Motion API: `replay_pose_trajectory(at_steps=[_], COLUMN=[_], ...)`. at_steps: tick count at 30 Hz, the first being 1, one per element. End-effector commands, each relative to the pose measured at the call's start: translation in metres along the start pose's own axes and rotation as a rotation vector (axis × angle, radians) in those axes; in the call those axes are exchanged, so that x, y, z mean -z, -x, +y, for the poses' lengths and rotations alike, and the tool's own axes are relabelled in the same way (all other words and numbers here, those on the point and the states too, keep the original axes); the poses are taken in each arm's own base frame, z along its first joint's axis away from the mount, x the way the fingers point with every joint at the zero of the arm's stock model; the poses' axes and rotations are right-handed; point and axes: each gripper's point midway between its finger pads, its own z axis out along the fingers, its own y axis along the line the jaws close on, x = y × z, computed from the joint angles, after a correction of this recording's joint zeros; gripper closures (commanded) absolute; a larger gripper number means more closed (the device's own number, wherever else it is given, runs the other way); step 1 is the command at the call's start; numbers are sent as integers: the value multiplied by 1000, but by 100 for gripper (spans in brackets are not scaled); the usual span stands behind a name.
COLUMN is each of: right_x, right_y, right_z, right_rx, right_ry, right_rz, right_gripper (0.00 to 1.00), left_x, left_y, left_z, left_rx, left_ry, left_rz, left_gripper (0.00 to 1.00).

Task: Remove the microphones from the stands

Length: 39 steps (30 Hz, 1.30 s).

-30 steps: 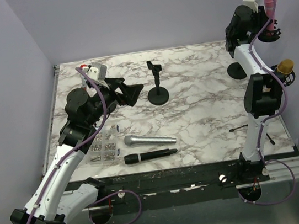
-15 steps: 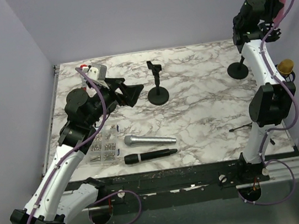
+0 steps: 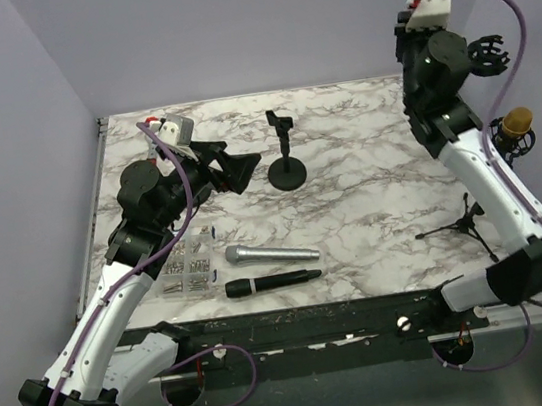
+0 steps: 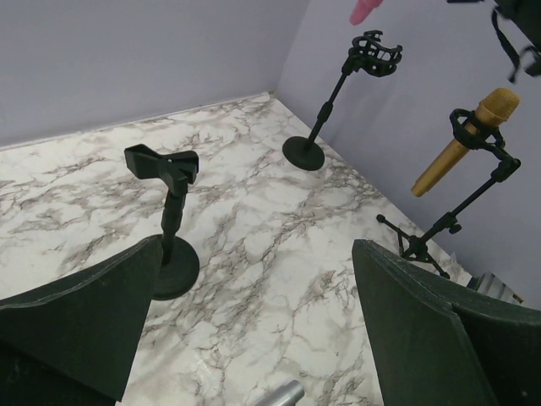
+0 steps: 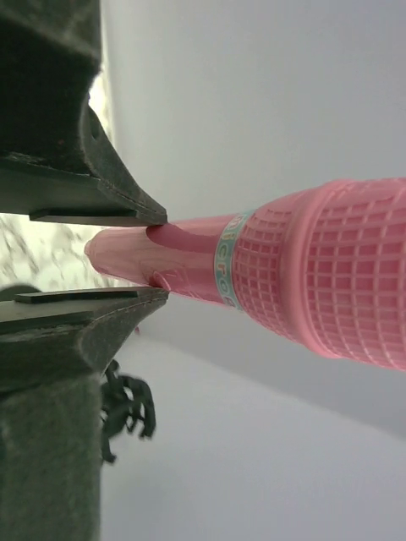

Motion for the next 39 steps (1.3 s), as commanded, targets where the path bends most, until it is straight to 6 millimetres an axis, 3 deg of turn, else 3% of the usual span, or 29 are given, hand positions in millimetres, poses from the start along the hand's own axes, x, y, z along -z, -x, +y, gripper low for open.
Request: replay_pose_trajectory(at_steps=[1,4,6,10,13,17,21,27,35,39], right_x=[69,119,152,196,224,237,254,277,300,306], right_y=[-3,-16,-38,-62,-69,-75,-94,-142,-189,-230], right_z=[33,46,65,85,100,116,143,176,210,222], right_rx=[-198,-205,-168,-146,-146,-137,-94,42,229,281], right_ry=[408,612,795,1024,1182,1280,1354,1361,1380,1364], right_rz=[-29,-19,62,215,267,306,400,537,632,744], right_gripper=[99,99,99,99,99,99,99,99,99,99], left_x=[1,0,-3,-7,-7,-5,-3,0,6,11], left_y=[10,8,5,0,-2,1,7,6,11,17], left_z=[-11,-12,-12,-15,-16,-10,-3,-2,5,6], left_rx=[-2,8,19,49,59,37,0,3,-11,-31], left_ry=[-38,-47,-54,-76,-82,-46,-6,5,54,74], left_rz=[-15,-7,3,24,31,18,-10,-1,-29,-50], left_gripper=[1,1,1,1,2,1,1,1,1,1])
